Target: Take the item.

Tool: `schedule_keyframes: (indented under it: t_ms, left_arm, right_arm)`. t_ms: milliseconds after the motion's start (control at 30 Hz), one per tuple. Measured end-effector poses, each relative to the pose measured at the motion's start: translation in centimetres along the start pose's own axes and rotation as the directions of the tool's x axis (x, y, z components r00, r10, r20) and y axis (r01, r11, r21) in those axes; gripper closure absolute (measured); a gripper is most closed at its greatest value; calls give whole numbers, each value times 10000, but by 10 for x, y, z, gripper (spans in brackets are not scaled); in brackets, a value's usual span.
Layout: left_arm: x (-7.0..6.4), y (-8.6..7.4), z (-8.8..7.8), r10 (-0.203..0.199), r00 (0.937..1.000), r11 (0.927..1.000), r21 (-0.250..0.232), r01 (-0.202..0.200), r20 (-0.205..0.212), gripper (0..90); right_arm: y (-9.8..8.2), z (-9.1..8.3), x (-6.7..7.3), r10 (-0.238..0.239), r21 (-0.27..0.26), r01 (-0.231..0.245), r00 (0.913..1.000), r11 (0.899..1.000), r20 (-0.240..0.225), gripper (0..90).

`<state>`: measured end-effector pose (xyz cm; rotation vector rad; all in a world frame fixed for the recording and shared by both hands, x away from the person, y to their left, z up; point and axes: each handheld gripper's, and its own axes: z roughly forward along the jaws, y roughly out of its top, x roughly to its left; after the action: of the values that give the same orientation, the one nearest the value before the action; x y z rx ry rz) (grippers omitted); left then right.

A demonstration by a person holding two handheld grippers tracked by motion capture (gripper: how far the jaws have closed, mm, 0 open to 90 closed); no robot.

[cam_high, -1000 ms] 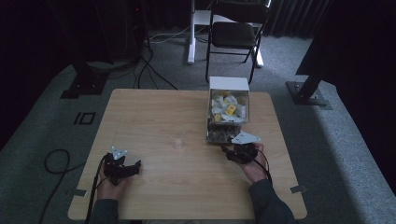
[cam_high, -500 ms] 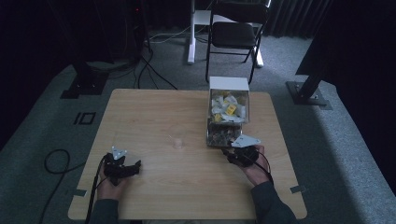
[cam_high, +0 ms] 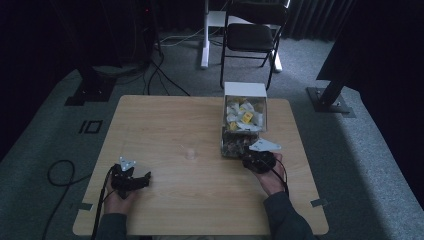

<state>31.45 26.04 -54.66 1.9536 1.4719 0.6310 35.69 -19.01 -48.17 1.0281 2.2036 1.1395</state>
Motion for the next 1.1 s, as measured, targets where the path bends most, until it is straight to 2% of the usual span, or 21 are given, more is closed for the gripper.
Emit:
schedule_keyframes:
  t_ms: [67, 167, 233, 267, 433, 533, 1100]
  left_arm:
    - [0, 0, 0, 3, 10000, 10000, -1, -3, 0, 151]
    - [0, 0, 0, 1, 10000, 10000, 0, -1, 0, 151]
    - [0, 0, 0, 7, 10000, 10000, 4, -7, -1, 151]
    - [0, 0, 0, 3, 10000, 10000, 2, -3, -1, 151]
    - [0, 0, 0, 7, 10000, 10000, 1, -7, 1, 151]
    - [0, 0, 0, 7, 10000, 10000, 4, -7, 0, 151]
    - [0, 0, 0, 9, 10000, 10000, 4, -9, -1, 151]
  right_arm:
    - [1, 6, 0, 257, 35, -257, 9997, 9997, -53, 593]
    - [1, 8, -1, 488, 135, -490, 9987, 9987, 122, 635]
    - [1, 10, -2, 781, 178, -784, 9969, 9968, 133, 712]
    - [1, 10, -2, 781, 178, -784, 9969, 9968, 133, 712]
    - [2, 10, -1, 898, 23, -899, 9958, 9960, 151, 851]
    - [3, 8, 0, 880, -44, -879, 9958, 9961, 235, 897]
    - [6, -4, 1, 652, -286, -639, 9967, 9975, 475, 900]
